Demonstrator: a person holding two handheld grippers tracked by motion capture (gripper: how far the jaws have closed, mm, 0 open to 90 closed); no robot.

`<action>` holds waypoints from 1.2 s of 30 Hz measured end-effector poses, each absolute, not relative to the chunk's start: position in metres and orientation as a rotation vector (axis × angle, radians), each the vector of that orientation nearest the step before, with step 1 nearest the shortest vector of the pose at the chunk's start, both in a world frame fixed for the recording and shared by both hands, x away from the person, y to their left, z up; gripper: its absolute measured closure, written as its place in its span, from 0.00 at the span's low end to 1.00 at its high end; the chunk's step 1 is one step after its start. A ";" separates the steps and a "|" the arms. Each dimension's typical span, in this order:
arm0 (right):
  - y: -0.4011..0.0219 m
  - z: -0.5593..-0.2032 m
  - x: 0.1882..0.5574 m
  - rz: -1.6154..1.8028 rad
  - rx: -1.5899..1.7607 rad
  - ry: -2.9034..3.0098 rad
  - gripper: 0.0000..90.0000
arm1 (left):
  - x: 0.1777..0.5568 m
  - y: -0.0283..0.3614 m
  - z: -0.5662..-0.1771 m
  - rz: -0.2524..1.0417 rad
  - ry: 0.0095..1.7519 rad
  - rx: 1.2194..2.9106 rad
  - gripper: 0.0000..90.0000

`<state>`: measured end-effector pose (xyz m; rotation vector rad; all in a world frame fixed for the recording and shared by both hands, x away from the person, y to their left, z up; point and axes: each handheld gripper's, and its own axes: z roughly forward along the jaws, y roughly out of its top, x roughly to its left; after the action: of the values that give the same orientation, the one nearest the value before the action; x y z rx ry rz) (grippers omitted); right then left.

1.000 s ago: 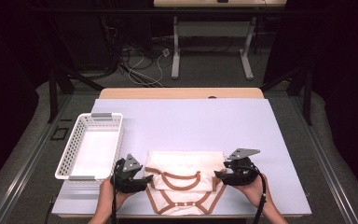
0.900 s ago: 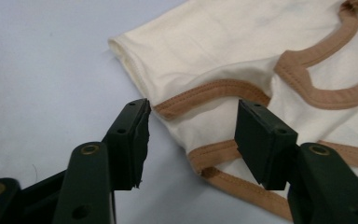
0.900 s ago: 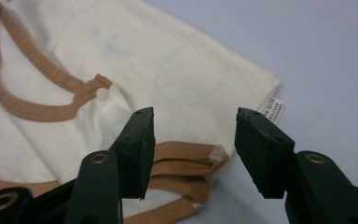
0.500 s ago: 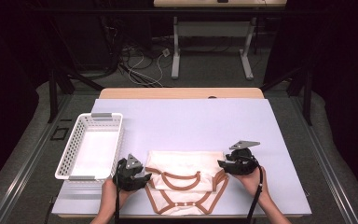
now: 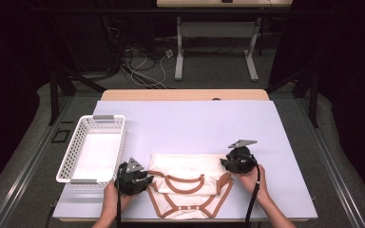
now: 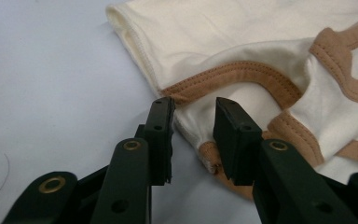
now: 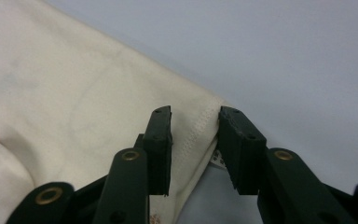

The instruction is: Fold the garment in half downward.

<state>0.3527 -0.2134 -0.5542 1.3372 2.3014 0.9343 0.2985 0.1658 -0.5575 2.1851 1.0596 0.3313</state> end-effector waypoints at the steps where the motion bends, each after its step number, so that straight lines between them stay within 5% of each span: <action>1: -0.213 -0.554 0.352 0.936 1.336 2.299 0.78 | 0.298 0.166 -0.557 0.331 1.057 2.187 0.79; 10: -0.208 -0.556 0.347 0.968 1.300 2.290 0.97 | 0.293 0.161 -0.558 0.362 1.024 2.193 0.95; 14: -0.205 -0.557 0.345 0.941 1.243 2.257 0.97 | 0.291 0.155 -0.559 0.445 0.988 2.219 0.97; 36: -0.213 -0.557 0.377 0.910 1.295 2.130 0.98 | 0.332 0.141 -0.561 0.411 0.979 2.180 0.96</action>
<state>0.3770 -0.2125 -0.5572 1.2952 2.1297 0.9101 0.3321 0.1414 -0.5611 2.1804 0.9794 0.4115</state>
